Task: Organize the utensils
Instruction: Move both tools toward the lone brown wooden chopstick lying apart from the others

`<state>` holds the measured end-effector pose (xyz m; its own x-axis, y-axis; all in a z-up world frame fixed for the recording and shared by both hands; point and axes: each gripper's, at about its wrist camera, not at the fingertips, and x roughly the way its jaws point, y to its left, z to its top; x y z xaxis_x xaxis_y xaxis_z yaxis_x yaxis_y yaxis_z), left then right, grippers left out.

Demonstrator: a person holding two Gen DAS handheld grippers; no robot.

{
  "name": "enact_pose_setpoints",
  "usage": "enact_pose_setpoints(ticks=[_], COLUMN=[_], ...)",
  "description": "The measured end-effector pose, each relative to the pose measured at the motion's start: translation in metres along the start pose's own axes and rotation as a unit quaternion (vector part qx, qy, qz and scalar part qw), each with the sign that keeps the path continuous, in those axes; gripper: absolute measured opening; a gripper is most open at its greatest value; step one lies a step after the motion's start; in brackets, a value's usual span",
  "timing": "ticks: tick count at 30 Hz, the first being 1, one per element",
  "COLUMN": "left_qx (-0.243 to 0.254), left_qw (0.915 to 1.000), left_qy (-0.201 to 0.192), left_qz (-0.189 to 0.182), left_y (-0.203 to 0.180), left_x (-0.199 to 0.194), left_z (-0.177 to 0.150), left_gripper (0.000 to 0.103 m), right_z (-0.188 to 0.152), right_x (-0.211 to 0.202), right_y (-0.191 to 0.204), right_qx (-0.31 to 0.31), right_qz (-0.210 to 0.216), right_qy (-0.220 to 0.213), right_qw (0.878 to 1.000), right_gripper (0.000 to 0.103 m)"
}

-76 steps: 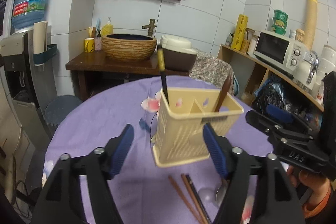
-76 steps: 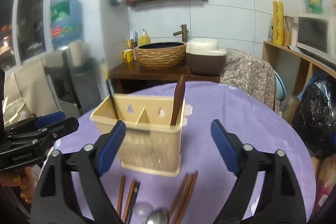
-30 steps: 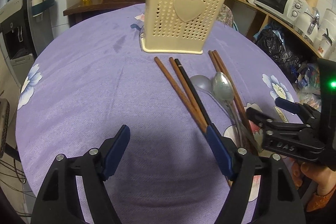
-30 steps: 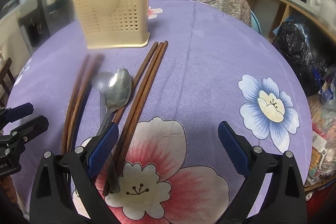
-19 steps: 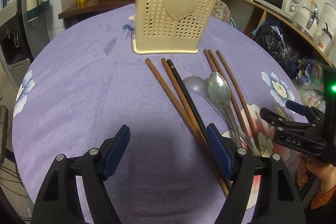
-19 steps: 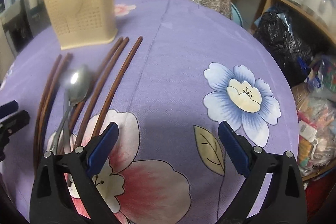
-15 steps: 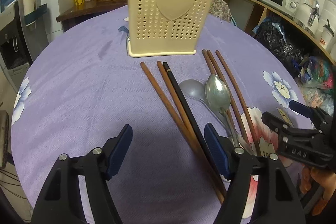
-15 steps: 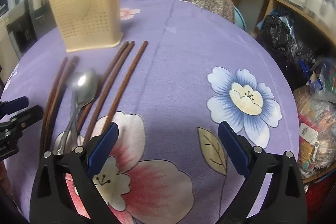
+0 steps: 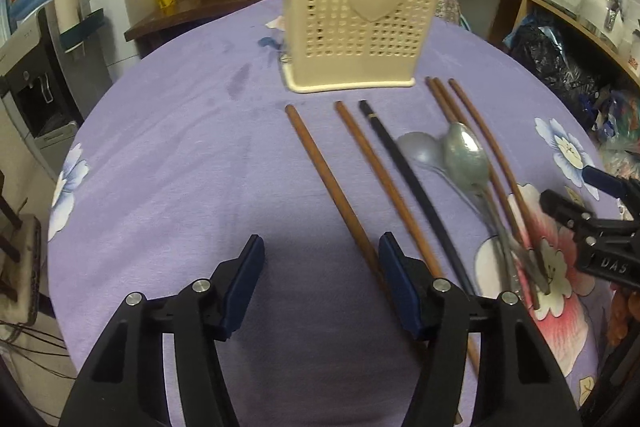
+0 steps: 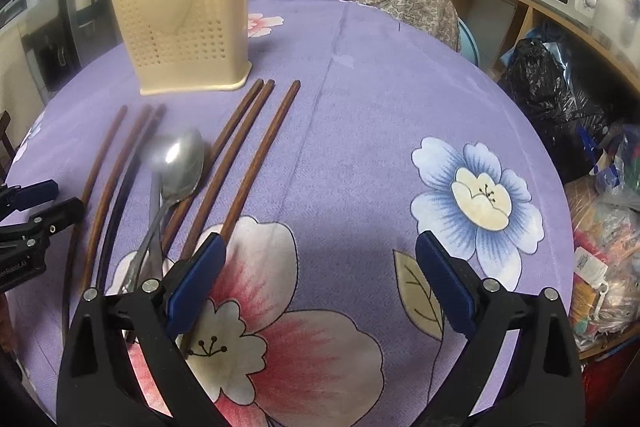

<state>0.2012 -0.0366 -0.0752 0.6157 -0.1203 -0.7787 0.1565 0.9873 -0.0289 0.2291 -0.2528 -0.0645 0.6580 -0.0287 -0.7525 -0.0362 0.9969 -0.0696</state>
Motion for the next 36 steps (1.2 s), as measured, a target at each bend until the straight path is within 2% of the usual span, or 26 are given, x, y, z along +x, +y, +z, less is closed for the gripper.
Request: enact_pose_setpoints(ticks=[4,6,10,15,18,21,25,26,30,33,36], left_qx=[-0.017,-0.034,-0.034,-0.053,-0.056,-0.055,-0.065,-0.069,-0.087,-0.121,-0.126], left_qw=[0.9997,0.9993,0.9991,0.9984,0.9983,0.9984,0.9977,0.9975,0.9962,0.9926,0.9921], left_qy=[0.0,-0.007,-0.022,-0.016,-0.015,-0.011,-0.011,-0.011,-0.005,0.003,-0.001], left_qz=[0.02,0.011,0.009,0.008,0.008,0.008,0.011,0.01,0.003,-0.007,-0.004], left_y=[0.017,0.024,0.021,0.025,0.026,0.03,0.041,0.043,0.047,0.058,0.056], left_x=[-0.002,-0.006,-0.006,0.005,0.007,0.009,0.006,0.006,0.009,0.012,0.013], left_z=[0.004,0.01,0.021,0.027,0.025,0.022,0.018,0.019,0.027,0.031,0.033], left_gripper=[0.06,0.06,0.06,0.059,0.059,0.059,0.059,0.059,0.059,0.059,0.059], right_z=[0.009,0.013,0.021,0.041,0.046,0.044,0.038,0.038,0.043,0.05,0.056], right_x=[-0.002,-0.002,0.002,0.029,0.045,0.053,0.049,0.05,0.042,0.038,0.042], right_y=[0.001,-0.001,-0.003,0.012,0.016,0.015,-0.009,-0.016,-0.024,-0.029,-0.028], right_qx=[-0.003,0.006,0.03,0.022,0.024,0.022,0.033,0.043,0.061,0.075,0.083], right_qz=[0.019,0.026,0.045,0.043,0.034,0.036,0.019,0.031,0.061,0.057,0.056], right_qy=[-0.002,-0.006,-0.013,0.009,0.026,0.038,0.042,0.044,0.029,0.013,0.011], right_qw=[1.0,1.0,0.998,0.999,0.999,0.998,0.998,0.998,0.996,0.995,0.995], right_gripper=[0.094,0.094,0.094,0.069,0.063,0.062,0.061,0.059,0.057,0.057,0.056])
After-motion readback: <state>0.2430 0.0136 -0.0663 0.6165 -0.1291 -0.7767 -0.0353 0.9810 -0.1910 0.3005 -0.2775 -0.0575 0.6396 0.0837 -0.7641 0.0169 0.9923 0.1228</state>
